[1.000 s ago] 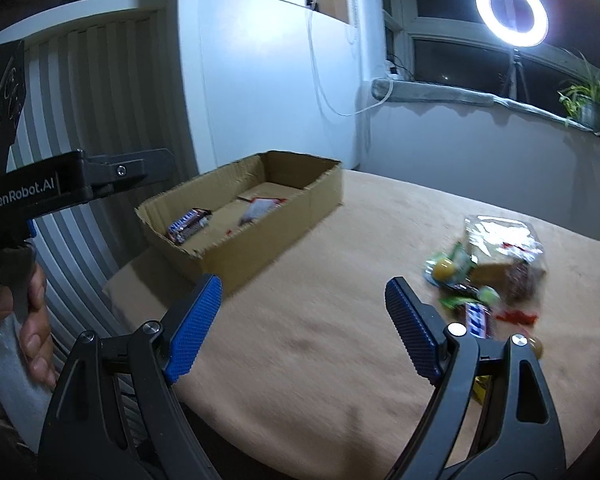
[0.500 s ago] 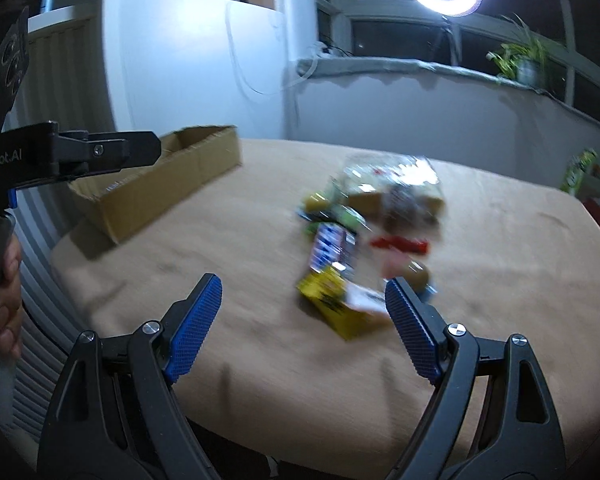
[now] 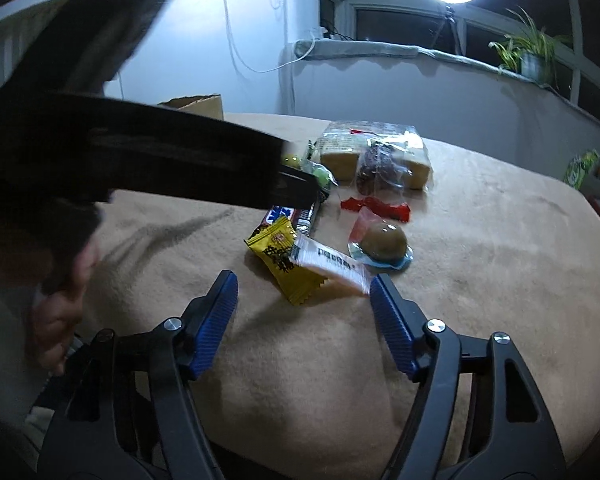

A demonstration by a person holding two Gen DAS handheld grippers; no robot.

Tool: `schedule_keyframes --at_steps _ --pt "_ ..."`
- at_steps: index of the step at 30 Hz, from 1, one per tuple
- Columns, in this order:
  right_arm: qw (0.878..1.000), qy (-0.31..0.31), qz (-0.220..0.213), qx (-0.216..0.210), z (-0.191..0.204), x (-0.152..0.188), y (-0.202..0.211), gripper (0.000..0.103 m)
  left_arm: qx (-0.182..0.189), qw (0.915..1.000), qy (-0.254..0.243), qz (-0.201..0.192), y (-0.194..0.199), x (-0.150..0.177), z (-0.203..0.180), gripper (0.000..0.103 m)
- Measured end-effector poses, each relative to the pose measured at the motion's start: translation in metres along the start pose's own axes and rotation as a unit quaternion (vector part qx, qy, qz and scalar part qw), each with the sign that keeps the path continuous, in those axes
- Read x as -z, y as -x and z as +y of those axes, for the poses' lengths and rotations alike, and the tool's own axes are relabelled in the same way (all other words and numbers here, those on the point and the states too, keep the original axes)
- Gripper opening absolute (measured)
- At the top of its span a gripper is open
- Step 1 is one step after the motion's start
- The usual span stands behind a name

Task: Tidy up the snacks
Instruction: 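Return to the pile and grasp the Japanese-labelled chocolate bar with the left tool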

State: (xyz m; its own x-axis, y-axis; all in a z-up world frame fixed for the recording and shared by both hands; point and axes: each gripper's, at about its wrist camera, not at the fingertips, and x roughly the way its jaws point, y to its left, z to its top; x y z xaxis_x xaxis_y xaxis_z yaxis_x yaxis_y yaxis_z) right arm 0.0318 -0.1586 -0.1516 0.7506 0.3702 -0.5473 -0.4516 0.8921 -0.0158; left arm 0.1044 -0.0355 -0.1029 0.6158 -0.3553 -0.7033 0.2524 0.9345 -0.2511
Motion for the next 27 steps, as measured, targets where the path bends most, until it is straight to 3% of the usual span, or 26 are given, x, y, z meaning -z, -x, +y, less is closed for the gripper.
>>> schedule_keyframes --at_steps 5,6,8,10,11,13,15,21,23,24,27 --pt "1.000 0.006 -0.011 -0.027 -0.006 -0.003 0.007 0.070 0.012 0.9997 0.019 0.008 -0.009 -0.002 0.005 0.073" --pt "1.000 0.004 -0.011 -0.028 -0.007 -0.004 0.006 0.070 0.015 0.9996 0.021 0.012 -0.011 -0.002 0.006 0.069" --pt "0.999 0.001 -0.007 -0.037 -0.010 -0.006 0.003 0.063 0.027 0.9991 0.021 0.024 -0.017 -0.003 0.005 0.057" --pt "0.998 -0.009 0.001 -0.054 -0.016 -0.007 -0.001 0.048 0.027 0.9992 0.015 0.025 -0.021 -0.003 0.002 0.055" --pt "0.998 -0.017 0.003 -0.062 -0.021 -0.007 -0.002 0.046 0.029 0.9992 0.011 0.027 -0.022 -0.004 -0.001 0.055" --pt "0.997 -0.031 0.001 -0.077 -0.030 -0.007 -0.001 0.045 0.033 0.9989 0.008 0.031 -0.023 -0.005 0.000 0.052" --pt "0.996 -0.047 0.003 -0.081 -0.038 -0.008 -0.004 0.045 0.038 0.9986 0.006 0.036 -0.024 -0.006 0.002 0.037" --pt "0.996 -0.027 0.009 -0.079 -0.035 -0.014 -0.018 0.045 0.055 0.9978 0.011 0.037 -0.027 -0.012 0.007 0.031" --pt "0.997 -0.021 0.013 -0.075 -0.033 -0.014 -0.021 0.028 0.058 0.9976 0.017 0.034 -0.024 -0.013 0.012 0.031" --pt "0.997 -0.023 0.014 -0.070 -0.033 -0.015 -0.022 0.009 0.059 0.9976 0.021 0.032 -0.023 -0.013 0.015 0.030" --pt "0.997 -0.030 0.011 -0.071 -0.036 -0.014 -0.023 0.008 0.063 0.9973 0.029 0.025 -0.015 -0.012 0.022 0.030"
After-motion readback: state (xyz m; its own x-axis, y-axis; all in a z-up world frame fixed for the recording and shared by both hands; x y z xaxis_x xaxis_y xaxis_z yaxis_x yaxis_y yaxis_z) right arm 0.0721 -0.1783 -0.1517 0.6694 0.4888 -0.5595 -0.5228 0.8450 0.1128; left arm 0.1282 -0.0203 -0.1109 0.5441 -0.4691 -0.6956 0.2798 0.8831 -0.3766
